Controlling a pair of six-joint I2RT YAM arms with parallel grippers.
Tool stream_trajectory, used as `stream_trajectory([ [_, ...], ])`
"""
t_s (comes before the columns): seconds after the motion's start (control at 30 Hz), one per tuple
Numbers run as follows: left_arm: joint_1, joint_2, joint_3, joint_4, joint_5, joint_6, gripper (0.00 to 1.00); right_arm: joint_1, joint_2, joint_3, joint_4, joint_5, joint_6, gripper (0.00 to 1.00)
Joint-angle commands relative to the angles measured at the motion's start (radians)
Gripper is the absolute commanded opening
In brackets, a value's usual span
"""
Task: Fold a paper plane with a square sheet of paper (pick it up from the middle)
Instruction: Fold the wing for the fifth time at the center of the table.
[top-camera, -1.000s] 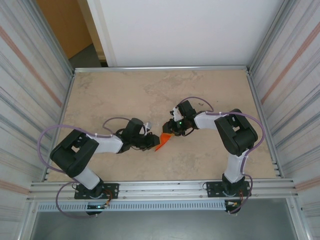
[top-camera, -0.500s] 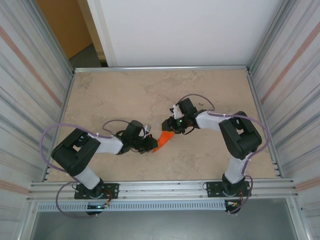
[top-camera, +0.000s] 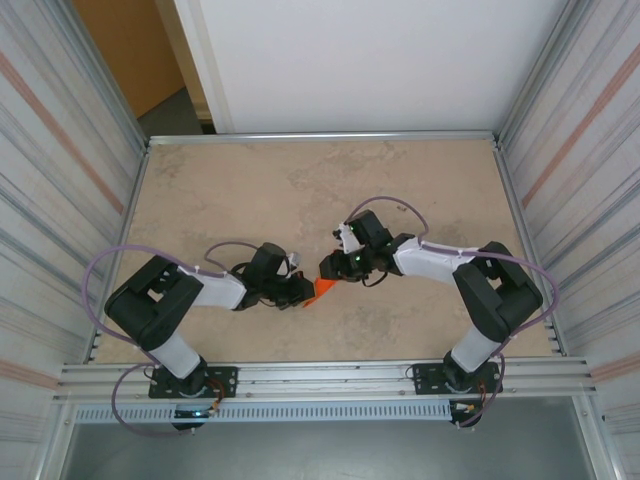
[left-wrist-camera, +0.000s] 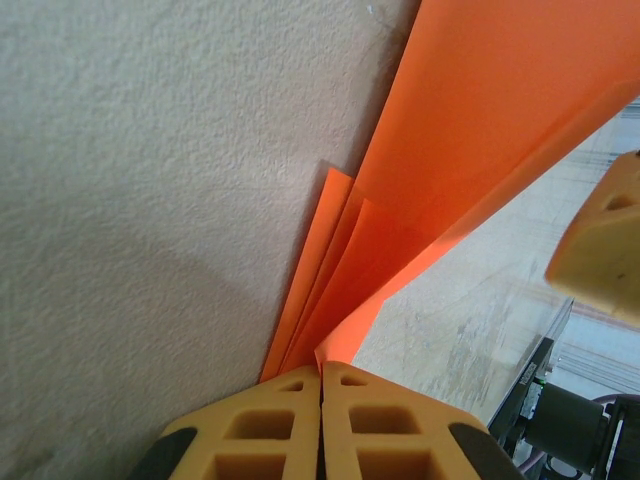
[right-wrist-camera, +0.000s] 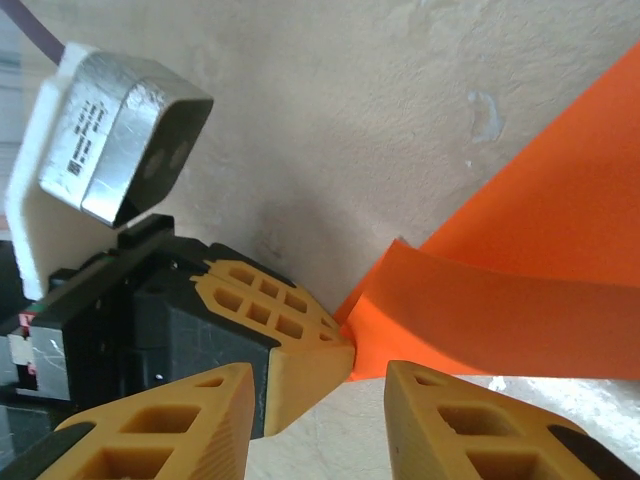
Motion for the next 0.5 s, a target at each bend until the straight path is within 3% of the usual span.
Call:
stream_trajectory([
  [0.0,-0.001,0.018,-0.018,0.011,-0.021,0.003,0.08,0.017,-0.026,-0.009,-0.008,0.059,0.006,0.37],
  [0.47,-0.003,0.021,-0.018,0.014,-0.014,0.002,0.09,0.011,0.1,0.075,-0.004,0.057,0.003,0.35],
])
